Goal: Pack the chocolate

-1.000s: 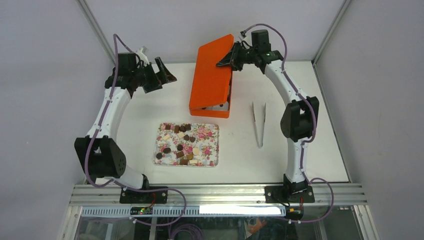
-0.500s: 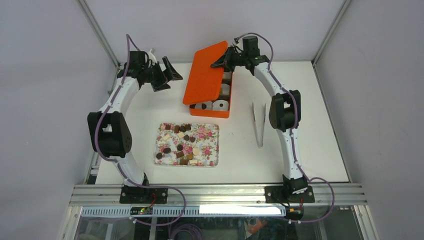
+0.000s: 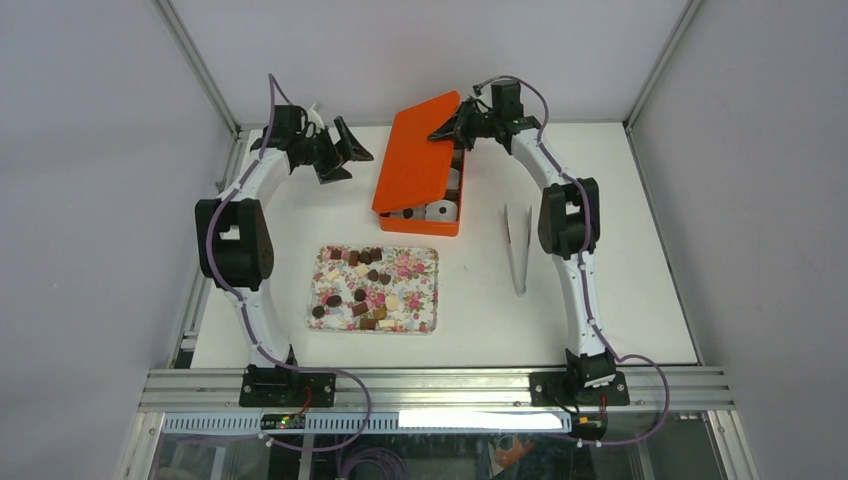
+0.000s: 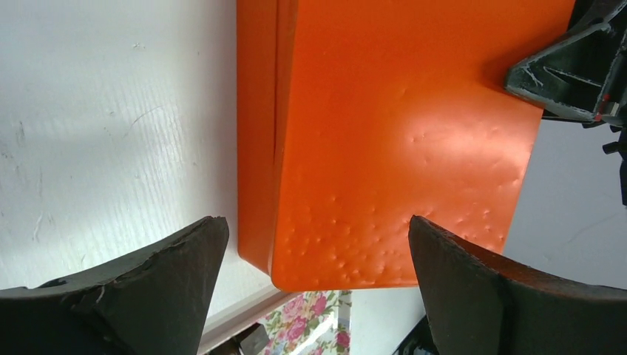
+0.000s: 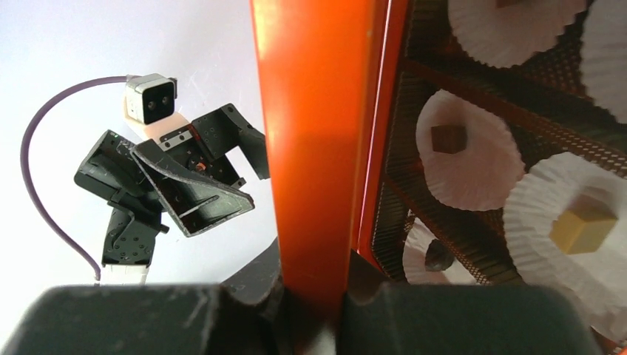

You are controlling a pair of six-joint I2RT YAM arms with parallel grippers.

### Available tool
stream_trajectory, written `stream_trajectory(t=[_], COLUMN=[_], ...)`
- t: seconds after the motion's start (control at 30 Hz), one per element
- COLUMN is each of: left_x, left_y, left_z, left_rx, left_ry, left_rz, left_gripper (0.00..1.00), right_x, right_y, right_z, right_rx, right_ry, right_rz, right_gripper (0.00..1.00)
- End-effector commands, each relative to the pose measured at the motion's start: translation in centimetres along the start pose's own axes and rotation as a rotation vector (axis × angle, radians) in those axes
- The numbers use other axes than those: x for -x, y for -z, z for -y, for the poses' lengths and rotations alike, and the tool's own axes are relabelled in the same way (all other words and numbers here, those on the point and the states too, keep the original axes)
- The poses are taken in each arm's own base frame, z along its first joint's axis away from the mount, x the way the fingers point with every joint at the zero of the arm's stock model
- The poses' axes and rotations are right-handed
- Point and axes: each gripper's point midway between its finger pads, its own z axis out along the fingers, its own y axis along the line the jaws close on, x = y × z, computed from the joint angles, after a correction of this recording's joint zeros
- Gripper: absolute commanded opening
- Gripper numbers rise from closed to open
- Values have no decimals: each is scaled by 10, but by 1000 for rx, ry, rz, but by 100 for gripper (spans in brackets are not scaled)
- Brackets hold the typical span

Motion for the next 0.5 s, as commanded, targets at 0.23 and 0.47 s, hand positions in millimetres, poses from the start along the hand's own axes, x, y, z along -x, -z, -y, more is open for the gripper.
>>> stream_trajectory(t=[0.23,0.47], left_x=[6,-6], left_y=[-28,-45], left_z=[19,20], left_rx=[-98,-102], left_ry=[-9,-5], left_rz=[-11,-45], left_gripper=[96,95], right_x=[12,7], right_y=[17,16], right_z=[-12,-4], right_rx=[107,119], right_ry=[51,40], right_rz=[-28,-63], right_gripper=[0,0])
